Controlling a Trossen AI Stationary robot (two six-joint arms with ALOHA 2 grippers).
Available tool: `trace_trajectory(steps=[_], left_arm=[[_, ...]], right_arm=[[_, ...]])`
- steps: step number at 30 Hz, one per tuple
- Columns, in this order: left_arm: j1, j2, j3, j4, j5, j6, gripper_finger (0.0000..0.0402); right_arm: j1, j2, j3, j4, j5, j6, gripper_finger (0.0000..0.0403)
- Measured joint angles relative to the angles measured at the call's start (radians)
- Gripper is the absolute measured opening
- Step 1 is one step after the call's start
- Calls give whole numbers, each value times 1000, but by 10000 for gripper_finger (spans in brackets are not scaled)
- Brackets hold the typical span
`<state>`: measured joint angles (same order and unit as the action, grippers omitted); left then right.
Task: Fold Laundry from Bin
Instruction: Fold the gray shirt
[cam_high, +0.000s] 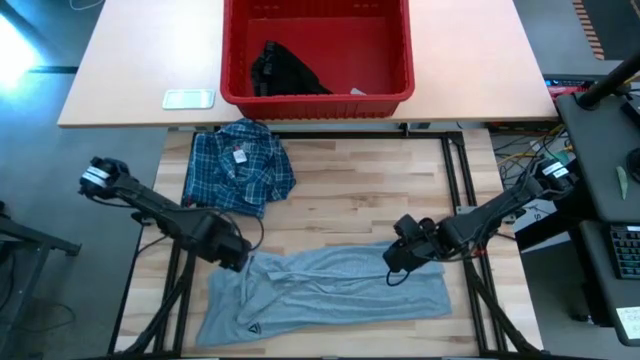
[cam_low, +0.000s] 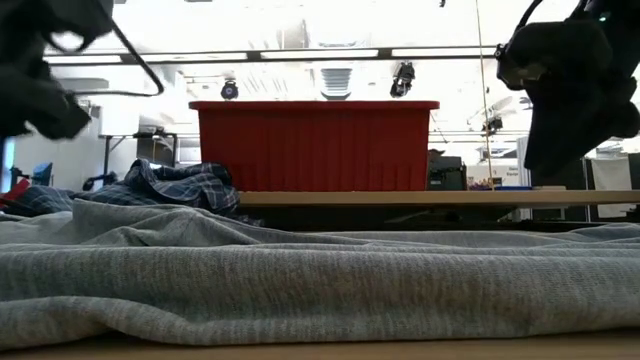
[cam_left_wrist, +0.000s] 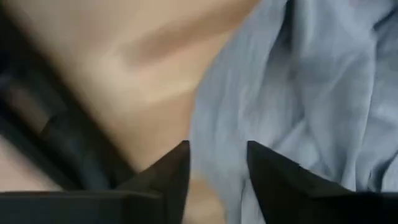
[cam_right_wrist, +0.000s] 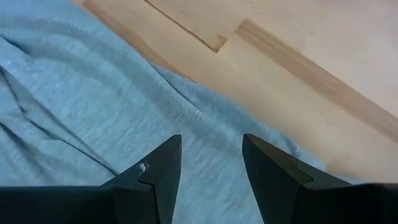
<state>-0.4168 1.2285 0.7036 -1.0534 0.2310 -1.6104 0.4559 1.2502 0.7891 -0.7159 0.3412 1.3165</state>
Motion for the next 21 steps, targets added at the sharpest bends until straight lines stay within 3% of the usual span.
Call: trace_trajectory(steps=[6, 10, 14, 17, 21], left_arm=[[6, -11, -137, 187, -125, 118, 207], [9, 11, -170, 180, -192, 208, 210], [5, -8, -124, 182, -160, 321, 202], [1, -26, -58, 188, -87, 246, 199], [-8, -4, 18, 192, -231, 99, 195]], right_arm=[[39, 2, 10, 22, 0, 56, 164], [41, 3, 35, 30, 0, 60, 164], [39, 4, 78, 51, 0, 73, 164], [37, 4, 116, 49, 2, 92, 164], [28, 4, 141, 45, 38, 114, 164]])
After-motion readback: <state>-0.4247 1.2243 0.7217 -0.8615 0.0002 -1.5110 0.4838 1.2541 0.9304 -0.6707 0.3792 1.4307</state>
